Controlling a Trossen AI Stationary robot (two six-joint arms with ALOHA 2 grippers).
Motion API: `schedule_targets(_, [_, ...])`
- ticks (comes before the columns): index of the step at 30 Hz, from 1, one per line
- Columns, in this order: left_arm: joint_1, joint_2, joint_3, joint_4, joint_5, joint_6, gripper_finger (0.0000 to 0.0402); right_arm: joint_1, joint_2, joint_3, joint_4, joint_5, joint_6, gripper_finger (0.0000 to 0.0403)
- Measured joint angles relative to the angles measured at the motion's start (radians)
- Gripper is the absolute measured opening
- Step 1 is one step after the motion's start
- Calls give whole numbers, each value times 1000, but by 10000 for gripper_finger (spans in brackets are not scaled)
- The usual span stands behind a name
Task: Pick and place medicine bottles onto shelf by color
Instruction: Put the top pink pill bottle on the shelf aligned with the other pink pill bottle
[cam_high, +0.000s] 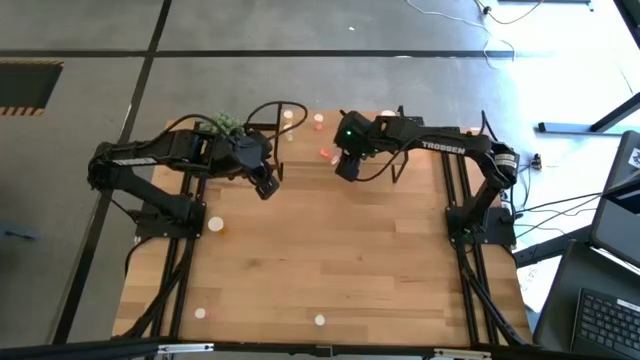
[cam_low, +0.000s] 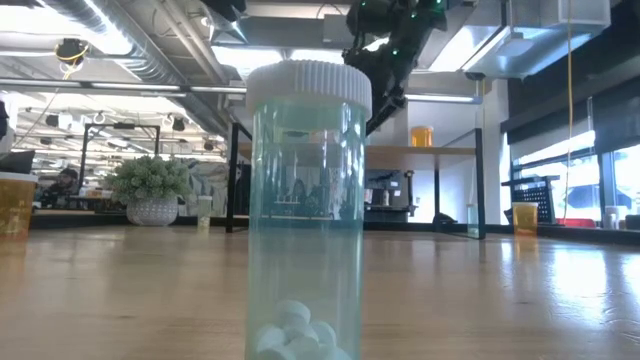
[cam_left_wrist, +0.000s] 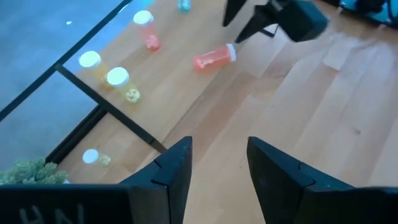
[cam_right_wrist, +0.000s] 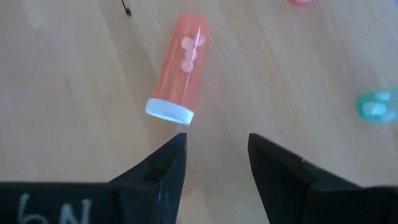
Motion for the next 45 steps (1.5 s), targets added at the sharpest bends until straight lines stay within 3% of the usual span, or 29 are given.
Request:
schedule_targets(11, [44,0,0,1,1,0,149,22,-66,1,-13,-53,184,174])
schedule_targets(14, [45,0,0,1,1,0,149,56,-65,-18,35,-3,150,174])
schedule_targets(20, [45,0,0,1,1,-2,149,135,-65,-72,88,207,105,174])
schedule_targets(27, [45,0,0,1,1,-3,149,201,-64,-153,197,332,89,174])
schedule_targets(35, [46,0,0,1,1,-3,149,223,-64,-168,240,397,131,174])
schedule_targets(45, [62,0,0,1,1,-2,149,224,-64,-168,266,386,139,174])
